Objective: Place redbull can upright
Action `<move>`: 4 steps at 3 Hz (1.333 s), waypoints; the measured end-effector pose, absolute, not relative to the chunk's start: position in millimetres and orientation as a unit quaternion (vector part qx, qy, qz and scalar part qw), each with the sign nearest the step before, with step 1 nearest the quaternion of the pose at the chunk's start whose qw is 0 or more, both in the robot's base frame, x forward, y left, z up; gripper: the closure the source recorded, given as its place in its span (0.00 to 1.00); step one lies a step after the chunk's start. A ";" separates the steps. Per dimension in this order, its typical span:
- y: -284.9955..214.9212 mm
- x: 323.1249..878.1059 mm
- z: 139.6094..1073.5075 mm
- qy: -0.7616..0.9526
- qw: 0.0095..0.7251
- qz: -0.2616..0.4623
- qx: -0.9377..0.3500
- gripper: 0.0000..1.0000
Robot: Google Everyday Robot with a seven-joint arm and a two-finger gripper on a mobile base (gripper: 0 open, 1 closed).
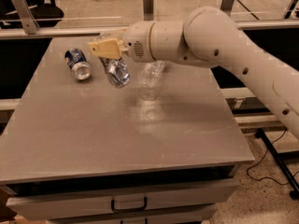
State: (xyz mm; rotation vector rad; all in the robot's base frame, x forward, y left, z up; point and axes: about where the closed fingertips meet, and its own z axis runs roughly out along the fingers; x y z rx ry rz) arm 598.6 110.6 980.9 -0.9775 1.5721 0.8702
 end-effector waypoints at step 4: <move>158.7 526.4 975.8 0.399 0.622 0.334 -0.585 1.00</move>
Offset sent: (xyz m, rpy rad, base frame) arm -0.0958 0.0685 -0.0107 -0.0087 -0.7887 0.4749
